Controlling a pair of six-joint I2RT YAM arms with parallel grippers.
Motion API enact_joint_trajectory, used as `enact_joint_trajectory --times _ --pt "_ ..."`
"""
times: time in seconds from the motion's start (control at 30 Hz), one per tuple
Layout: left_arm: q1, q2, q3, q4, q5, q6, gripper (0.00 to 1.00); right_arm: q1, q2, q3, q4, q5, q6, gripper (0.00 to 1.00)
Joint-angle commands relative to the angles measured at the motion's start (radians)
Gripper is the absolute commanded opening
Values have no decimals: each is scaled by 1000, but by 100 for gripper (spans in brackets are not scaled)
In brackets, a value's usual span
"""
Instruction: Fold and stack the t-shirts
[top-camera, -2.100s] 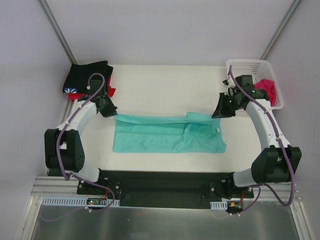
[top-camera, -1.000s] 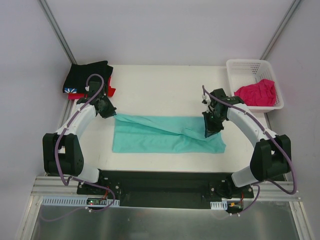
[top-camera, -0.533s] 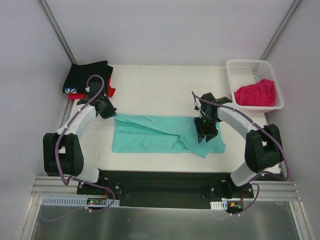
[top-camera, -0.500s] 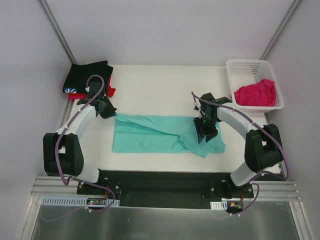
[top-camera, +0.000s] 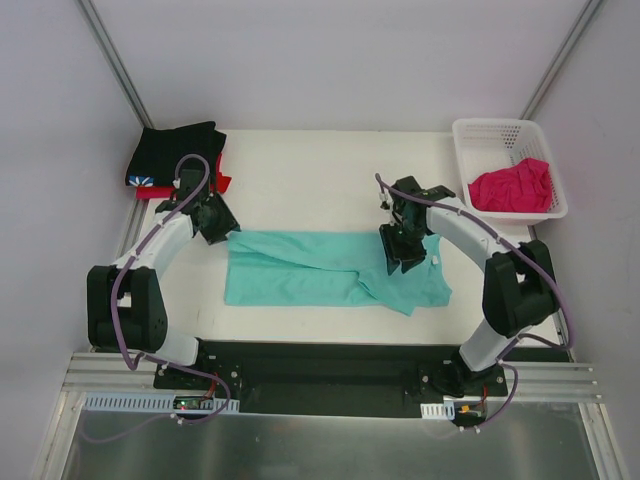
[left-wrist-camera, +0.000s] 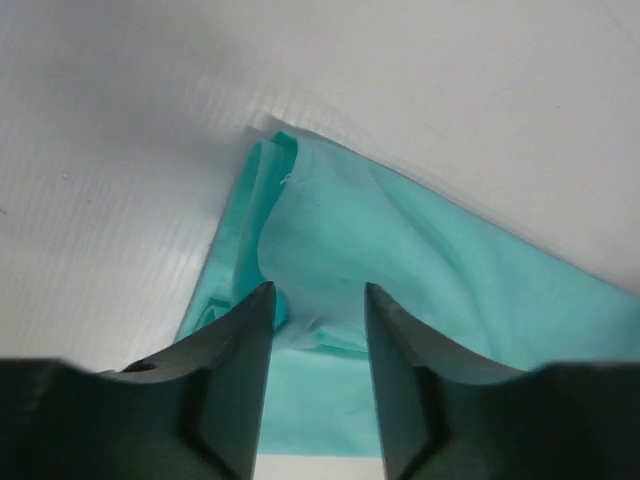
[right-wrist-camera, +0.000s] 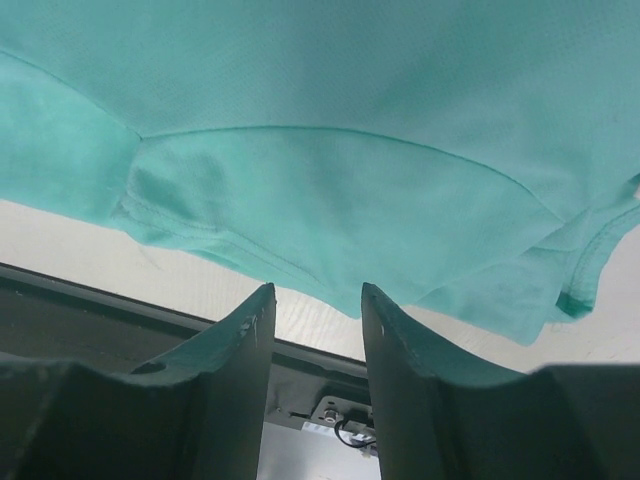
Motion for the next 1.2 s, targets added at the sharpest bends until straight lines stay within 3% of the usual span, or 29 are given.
enact_joint_trajectory --times 0.0,0.07,0.17,0.47,0.73,1.0,1.17 --pt "13 -72 -21 2 -23 1 57 19 41 70 23 -14 39 42" --pt "13 -84 5 -26 -63 20 70 33 65 89 17 -15 39 41" --pt "16 -92 54 -63 -89 29 76 39 71 104 14 -9 36 40" --pt "7 -58 106 -71 -8 -2 75 39 59 92 16 12 28 38" --pt "-260 90 147 -48 -28 -71 71 39 39 87 151 -17 123 36" --pt "-331 138 66 0 -5 -77 68 -23 59 31 166 116 198 33" --pt "-343 123 -18 25 -5 -71 68 -74 99 -3 204 170 258 38"
